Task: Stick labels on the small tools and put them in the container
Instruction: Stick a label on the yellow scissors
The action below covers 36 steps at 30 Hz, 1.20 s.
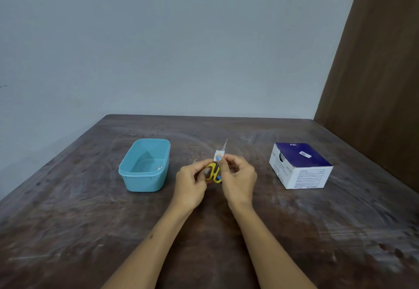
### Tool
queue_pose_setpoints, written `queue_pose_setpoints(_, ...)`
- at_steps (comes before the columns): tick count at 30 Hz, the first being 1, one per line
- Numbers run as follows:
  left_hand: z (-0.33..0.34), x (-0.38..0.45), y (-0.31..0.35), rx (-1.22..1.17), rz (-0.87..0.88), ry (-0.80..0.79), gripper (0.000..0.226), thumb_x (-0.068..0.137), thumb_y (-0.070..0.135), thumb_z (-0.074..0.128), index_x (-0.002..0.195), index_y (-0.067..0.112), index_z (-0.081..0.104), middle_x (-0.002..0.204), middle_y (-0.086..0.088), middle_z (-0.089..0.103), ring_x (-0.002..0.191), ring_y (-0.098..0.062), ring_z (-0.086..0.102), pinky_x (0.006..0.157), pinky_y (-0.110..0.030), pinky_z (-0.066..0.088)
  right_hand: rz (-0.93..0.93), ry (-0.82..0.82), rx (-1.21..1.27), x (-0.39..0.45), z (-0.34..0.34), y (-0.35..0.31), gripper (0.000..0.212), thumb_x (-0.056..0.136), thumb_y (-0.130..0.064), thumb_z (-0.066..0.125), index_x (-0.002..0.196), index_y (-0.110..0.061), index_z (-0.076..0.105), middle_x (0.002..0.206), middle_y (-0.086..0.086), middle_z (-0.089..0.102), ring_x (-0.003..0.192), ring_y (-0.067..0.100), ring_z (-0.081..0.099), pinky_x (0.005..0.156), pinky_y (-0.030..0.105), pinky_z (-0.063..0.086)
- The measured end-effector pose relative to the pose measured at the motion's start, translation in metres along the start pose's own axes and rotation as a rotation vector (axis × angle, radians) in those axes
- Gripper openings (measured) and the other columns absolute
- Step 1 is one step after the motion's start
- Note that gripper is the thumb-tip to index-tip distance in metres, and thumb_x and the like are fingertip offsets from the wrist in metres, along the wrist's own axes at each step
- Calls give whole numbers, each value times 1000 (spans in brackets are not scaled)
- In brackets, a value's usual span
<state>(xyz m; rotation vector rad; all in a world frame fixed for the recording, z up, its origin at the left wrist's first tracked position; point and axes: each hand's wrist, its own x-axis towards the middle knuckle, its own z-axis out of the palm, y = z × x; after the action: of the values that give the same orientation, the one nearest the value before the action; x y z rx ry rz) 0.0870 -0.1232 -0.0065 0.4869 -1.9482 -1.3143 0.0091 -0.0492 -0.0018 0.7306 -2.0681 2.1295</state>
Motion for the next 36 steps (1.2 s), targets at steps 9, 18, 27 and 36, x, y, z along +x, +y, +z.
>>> queue_pose_setpoints(9,3,-1,2,-100,-4,27,29,85,-1,61,111,8,67,96,-2,73,89,-12,70,77,-32,58,66,41,75,1,-1,-2,4,83,-16,67,86,-16,70,81,2,70,71,5,65,59,13,50)
queue_pose_setpoints(18,3,0,3,-238,-88,-33,25,86,-6,57,108,1,67,92,-11,72,82,-17,70,73,-33,59,58,142,160,3,-3,-8,6,84,-13,66,86,-17,69,82,3,70,69,3,65,60,15,49)
queue_pose_setpoints(27,1,1,3,-345,-100,82,24,85,-4,58,106,3,67,93,-7,72,82,-15,71,71,-29,58,-33,-38,-3,-2,-1,-5,10,82,-16,70,79,-25,69,78,-2,69,71,7,66,66,27,56)
queue_pose_setpoints(36,3,2,2,-351,-88,164,26,86,-4,58,109,5,65,95,-10,71,84,-17,69,71,-25,58,-124,27,-127,0,-4,-4,9,82,-11,66,86,-14,74,75,-11,63,77,13,63,71,35,53)
